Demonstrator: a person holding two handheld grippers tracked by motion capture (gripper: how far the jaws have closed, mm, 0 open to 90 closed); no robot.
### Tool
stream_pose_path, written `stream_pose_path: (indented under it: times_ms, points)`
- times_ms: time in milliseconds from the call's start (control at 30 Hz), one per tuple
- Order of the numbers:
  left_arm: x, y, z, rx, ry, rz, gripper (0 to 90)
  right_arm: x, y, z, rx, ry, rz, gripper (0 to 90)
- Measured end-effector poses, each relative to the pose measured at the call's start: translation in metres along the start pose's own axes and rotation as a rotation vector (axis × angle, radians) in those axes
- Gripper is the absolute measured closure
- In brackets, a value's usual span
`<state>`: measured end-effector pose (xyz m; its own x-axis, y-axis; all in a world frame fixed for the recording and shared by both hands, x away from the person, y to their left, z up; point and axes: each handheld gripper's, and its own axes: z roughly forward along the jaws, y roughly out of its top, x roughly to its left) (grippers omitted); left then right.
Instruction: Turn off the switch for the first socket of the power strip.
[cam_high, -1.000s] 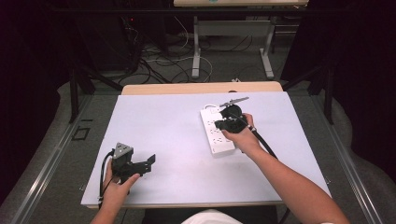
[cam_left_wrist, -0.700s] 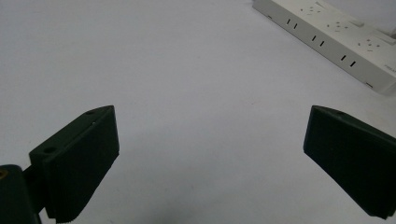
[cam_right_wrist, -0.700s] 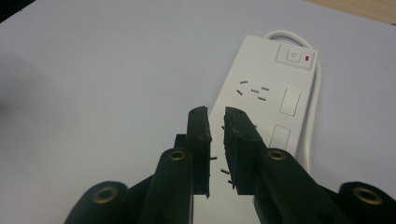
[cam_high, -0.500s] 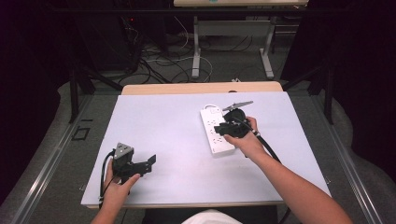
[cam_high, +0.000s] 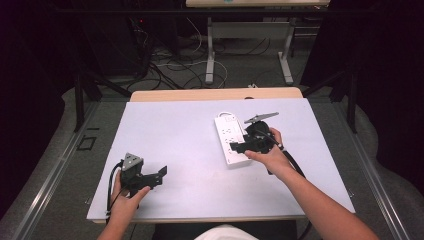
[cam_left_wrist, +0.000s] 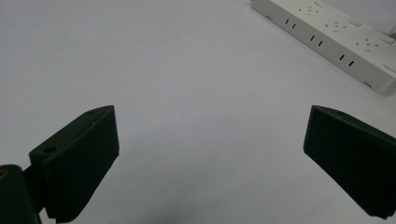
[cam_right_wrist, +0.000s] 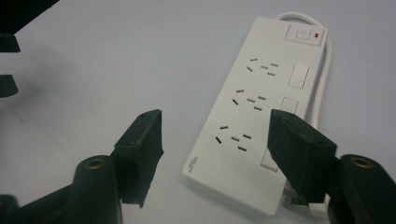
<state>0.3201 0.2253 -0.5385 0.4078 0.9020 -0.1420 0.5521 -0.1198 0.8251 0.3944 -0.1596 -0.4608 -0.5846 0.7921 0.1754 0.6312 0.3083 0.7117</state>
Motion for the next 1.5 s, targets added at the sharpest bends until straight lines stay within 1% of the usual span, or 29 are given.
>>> stream_pose_path:
  times_ms: [167,233,267,300,400,533,633,733,833,867,933,1100,1133,1267,1300,1333,1367,1400,1433,1500]
  points:
    - [0.0,0.0,-0.001,0.007,-0.003,0.002,3.2,0.0,-0.004,-0.007,-0.006,-0.001,0.005,25.3]
    - [0.0,0.0,-0.001,0.004,-0.003,0.001,3.2,-0.001,-0.006,-0.01,-0.012,-0.016,0.001,23.1]
    - [0.0,0.0,-0.001,0.003,-0.003,0.001,3.2,-0.002,-0.007,-0.012,-0.013,-0.026,-0.008,21.8]
    - [0.0,0.0,-0.001,-0.007,0.002,0.0,3.2,-0.002,-0.009,-0.013,-0.01,-0.03,-0.008,20.0]
    - [0.0,0.0,-0.001,-0.005,0.002,0.0,3.2,-0.005,-0.013,-0.017,-0.011,-0.055,-0.018,16.2]
    - [0.0,0.0,-0.001,-0.005,0.001,-0.001,3.2,-0.011,-0.02,-0.023,-0.012,-0.062,-0.015,14.6]
    - [0.0,0.0,-0.001,-0.006,0.003,0.0,3.2,-0.015,-0.026,-0.028,-0.026,-0.065,-0.004,9.5]
    - [-0.001,0.0,-0.001,-0.001,0.003,0.001,3.2,-0.019,-0.031,-0.034,-0.035,-0.052,0.012,3.5]
    - [-0.001,0.0,-0.001,-0.002,0.004,0.001,3.2,-0.023,-0.037,-0.039,-0.047,-0.056,0.017,0.7]
    - [-0.001,0.0,-0.001,-0.003,0.004,0.0,3.2,-0.024,-0.038,-0.041,-0.042,-0.06,0.025,0.0]
    - [-0.001,0.0,-0.001,-0.003,0.005,0.0,3.2,-0.027,-0.042,-0.043,-0.04,-0.077,0.017,0.0]
    - [-0.001,0.0,-0.002,-0.003,0.006,0.001,3.2,-0.035,-0.053,-0.05,-0.043,-0.151,0.016,0.0]
    - [-0.001,0.0,-0.002,-0.003,0.006,0.001,3.2,-0.037,-0.055,-0.051,-0.039,-0.161,0.027,0.0]
    - [-0.001,0.0,-0.001,-0.003,0.006,0.001,3.2,-0.045,-0.064,-0.055,-0.044,-0.173,0.057,0.0]
    - [-0.001,0.0,-0.001,-0.002,0.006,0.001,3.2,-0.047,-0.066,-0.056,-0.041,-0.179,0.062,0.0]
    - [-0.001,0.0,-0.001,-0.004,0.005,0.001,3.2,-0.049,-0.068,-0.058,-0.051,-0.184,0.061,0.0]
    - [-0.001,0.0,-0.001,-0.006,0.006,0.001,3.2,-0.05,-0.07,-0.058,-0.052,-0.188,0.077,0.0]
    - [-0.001,0.0,-0.001,-0.006,0.006,0.001,3.2,-0.052,-0.072,-0.06,-0.055,-0.195,0.071,0.0]
    - [-0.001,0.0,-0.001,-0.006,0.006,0.001,3.2,-0.054,-0.075,-0.061,-0.055,-0.199,0.084,0.0]
    - [-0.001,0.0,-0.001,-0.006,0.006,0.001,3.2,-0.057,-0.079,-0.062,-0.065,-0.202,0.091,0.0]
